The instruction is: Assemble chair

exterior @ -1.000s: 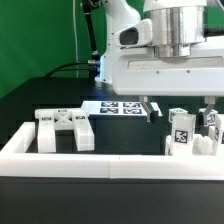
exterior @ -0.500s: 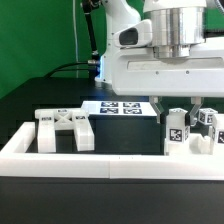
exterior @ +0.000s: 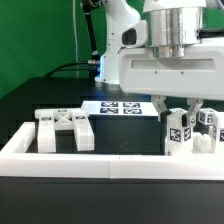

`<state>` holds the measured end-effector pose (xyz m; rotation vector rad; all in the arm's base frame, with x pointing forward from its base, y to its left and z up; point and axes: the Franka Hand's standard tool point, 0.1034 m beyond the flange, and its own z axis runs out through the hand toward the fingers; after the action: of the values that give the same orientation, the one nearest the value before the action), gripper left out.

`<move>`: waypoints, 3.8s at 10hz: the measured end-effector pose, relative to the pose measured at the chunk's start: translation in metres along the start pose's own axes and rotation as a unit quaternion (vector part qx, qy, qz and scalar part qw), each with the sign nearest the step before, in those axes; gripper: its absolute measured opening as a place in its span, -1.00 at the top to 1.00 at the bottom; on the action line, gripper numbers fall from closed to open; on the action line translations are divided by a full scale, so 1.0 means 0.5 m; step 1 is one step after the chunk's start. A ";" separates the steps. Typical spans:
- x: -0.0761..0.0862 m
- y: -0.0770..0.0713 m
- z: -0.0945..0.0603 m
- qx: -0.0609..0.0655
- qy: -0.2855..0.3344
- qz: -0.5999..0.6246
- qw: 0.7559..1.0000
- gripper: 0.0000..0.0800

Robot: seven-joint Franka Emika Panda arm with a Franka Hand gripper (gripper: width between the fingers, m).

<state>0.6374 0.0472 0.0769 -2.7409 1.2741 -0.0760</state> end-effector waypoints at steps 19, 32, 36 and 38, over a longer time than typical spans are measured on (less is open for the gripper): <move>-0.005 0.005 -0.002 -0.009 -0.004 0.185 0.983 -0.62; -0.025 0.001 -0.022 -0.003 -0.002 -0.126 0.992 -0.62; -0.026 0.002 -0.020 -0.003 0.001 -0.140 0.990 -0.62; -0.052 0.010 -0.021 -0.001 0.011 -0.196 0.981 -0.62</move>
Offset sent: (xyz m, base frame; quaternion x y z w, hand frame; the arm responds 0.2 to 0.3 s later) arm -0.0057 0.0068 -0.0080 -0.0126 -0.0013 0.2540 0.9671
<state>0.6160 0.0628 0.0868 -2.9562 0.7198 -0.1394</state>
